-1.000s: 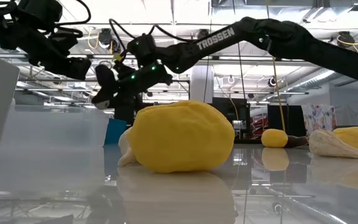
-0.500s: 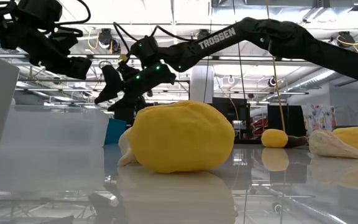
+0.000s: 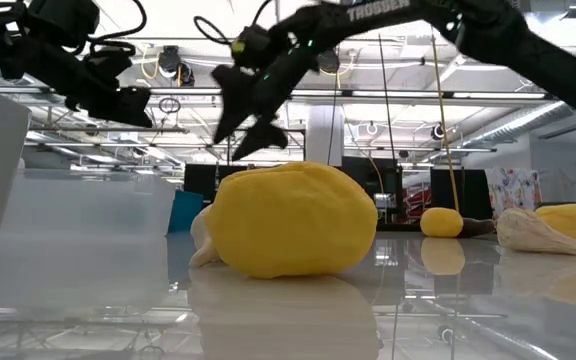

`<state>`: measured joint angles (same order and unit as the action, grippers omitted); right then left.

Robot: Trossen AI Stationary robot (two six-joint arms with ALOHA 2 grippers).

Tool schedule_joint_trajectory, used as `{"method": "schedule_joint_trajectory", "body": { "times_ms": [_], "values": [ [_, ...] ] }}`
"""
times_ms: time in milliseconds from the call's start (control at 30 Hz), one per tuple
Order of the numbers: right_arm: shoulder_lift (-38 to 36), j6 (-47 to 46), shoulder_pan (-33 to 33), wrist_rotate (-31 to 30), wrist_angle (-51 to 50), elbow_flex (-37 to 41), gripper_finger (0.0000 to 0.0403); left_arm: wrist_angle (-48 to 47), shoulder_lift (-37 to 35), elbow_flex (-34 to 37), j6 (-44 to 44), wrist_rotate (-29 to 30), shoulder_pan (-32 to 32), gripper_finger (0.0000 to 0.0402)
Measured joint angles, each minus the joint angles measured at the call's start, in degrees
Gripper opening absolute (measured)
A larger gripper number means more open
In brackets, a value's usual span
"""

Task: Sort produce into baskets
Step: Put the garlic into the blue bin

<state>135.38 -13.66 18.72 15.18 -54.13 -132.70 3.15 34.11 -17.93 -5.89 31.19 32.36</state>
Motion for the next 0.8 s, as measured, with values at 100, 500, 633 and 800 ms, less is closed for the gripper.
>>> {"method": "schedule_joint_trajectory", "body": {
  "times_ms": [100,500,633,800],
  "values": [
    [-2.63,-0.01,-0.71,-0.01,-11.84,0.00,0.0258,1.72,0.00,0.00,-0.54,-5.68,0.00,0.0203],
    [-4.93,-0.66,-12.36,-0.44,-35.84,1.00,0.0258,5.58,0.00,0.00,-0.67,-25.40,-0.15,0.0203],
    [-5.26,-0.72,-18.69,-2.38,-35.87,1.03,0.0258,5.48,0.00,0.00,-0.84,-25.36,-0.13,0.0203],
    [-7.45,-1.04,-26.36,-10.11,-35.87,1.05,0.0258,5.36,0.00,0.00,-0.59,-25.39,-0.13,0.0203]
  ]
}}
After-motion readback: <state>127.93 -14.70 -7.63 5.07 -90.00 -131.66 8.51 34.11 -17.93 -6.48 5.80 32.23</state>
